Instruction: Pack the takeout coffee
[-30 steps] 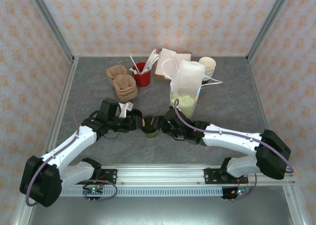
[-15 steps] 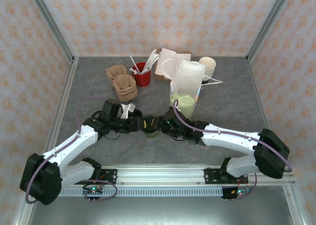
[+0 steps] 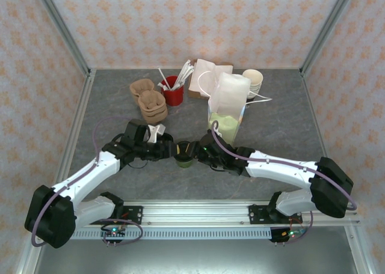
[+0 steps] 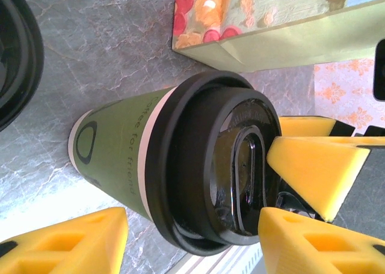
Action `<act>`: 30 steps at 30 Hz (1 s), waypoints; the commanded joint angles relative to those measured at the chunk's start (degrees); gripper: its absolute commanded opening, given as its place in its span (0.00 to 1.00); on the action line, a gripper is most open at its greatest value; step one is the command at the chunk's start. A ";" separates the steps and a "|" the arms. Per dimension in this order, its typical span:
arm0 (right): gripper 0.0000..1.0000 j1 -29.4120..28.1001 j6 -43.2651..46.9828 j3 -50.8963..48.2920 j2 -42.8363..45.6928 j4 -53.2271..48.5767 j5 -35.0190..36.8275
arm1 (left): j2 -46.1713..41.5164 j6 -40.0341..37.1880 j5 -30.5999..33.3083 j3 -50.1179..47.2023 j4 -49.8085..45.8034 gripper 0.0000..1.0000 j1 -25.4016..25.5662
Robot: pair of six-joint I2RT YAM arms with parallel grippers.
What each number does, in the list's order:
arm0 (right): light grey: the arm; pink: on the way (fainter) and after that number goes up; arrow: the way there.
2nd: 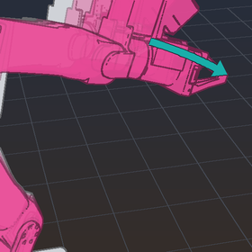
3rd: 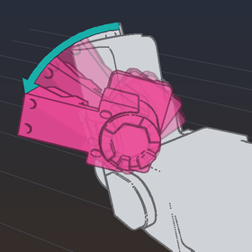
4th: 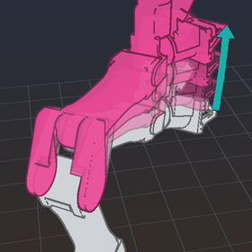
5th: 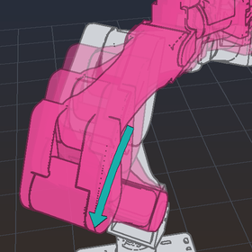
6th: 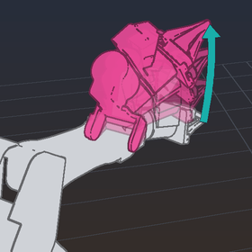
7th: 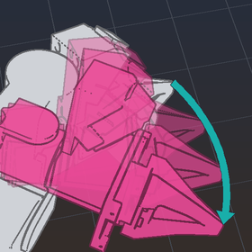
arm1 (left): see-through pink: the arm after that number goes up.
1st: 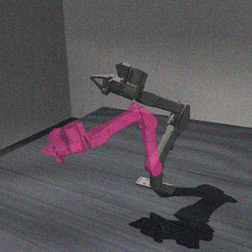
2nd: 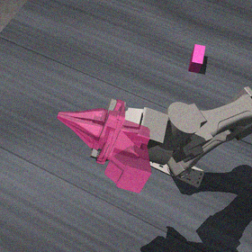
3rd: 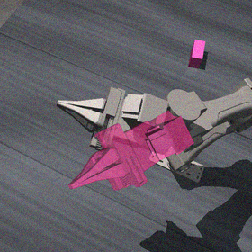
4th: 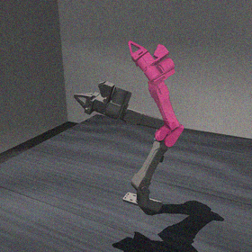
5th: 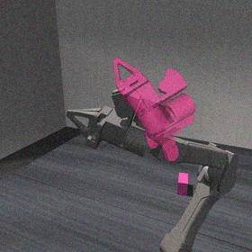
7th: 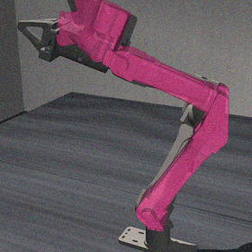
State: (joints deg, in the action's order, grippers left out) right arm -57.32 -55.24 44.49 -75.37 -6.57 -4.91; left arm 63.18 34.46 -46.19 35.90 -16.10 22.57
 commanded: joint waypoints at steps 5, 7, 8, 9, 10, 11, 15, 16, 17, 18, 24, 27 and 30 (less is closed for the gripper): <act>0.51 0.30 0.86 -0.27 0.39 -0.71 0.95 | 1.61 -0.60 1.00 1.63 2.14 0.56 0.45; 0.48 0.29 0.67 -0.84 0.43 -0.07 0.86 | 2.08 -0.88 1.02 1.20 2.21 0.55 0.46; 0.46 0.28 0.34 -1.14 0.49 0.37 0.78 | 2.25 -0.88 1.11 0.93 2.25 0.55 0.46; 0.45 0.28 0.18 -1.50 0.49 0.76 0.71 | 2.37 -0.88 1.06 0.61 2.46 0.54 0.42; 0.44 0.28 -0.09 -2.00 0.40 1.40 0.52 | 2.39 -0.82 1.00 0.33 2.63 0.54 0.38; 0.43 0.28 -0.49 -2.29 0.27 1.76 0.47 | 2.39 -0.87 1.10 0.24 2.74 0.54 0.45; 0.42 0.19 -1.69 -3.85 -0.29 3.15 0.35 | 2.21 -1.08 1.59 -0.72 2.59 0.53 0.46; 0.42 0.19 -1.79 -3.94 -0.43 3.25 0.35 | 2.29 -1.23 1.72 -0.96 2.55 0.53 0.45; 0.42 0.10 -1.80 -4.04 -0.56 3.17 0.34 | 2.38 -1.19 1.80 -1.16 2.57 0.53 0.41; 0.42 0.02 -1.95 -4.10 -0.60 2.99 0.34 | 2.45 -1.26 1.81 -1.42 2.62 0.52 0.40; 0.49 -0.58 -2.75 -5.79 -0.52 2.88 1.19 | 2.31 -1.14 1.89 -2.76 3.09 0.52 0.44; 0.50 -0.86 -3.11 -6.55 -0.59 3.01 1.74 | 2.13 -1.38 2.05 -3.04 2.73 0.52 0.41; 0.49 -1.34 -3.39 -7.11 -0.94 3.08 2.42 | 1.97 -1.39 1.99 -3.37 2.73 0.52 0.45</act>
State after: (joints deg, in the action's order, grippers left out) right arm -58.00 -58.17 39.92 -75.24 1.63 -4.54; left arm 65.52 34.41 -45.71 34.17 -12.78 22.57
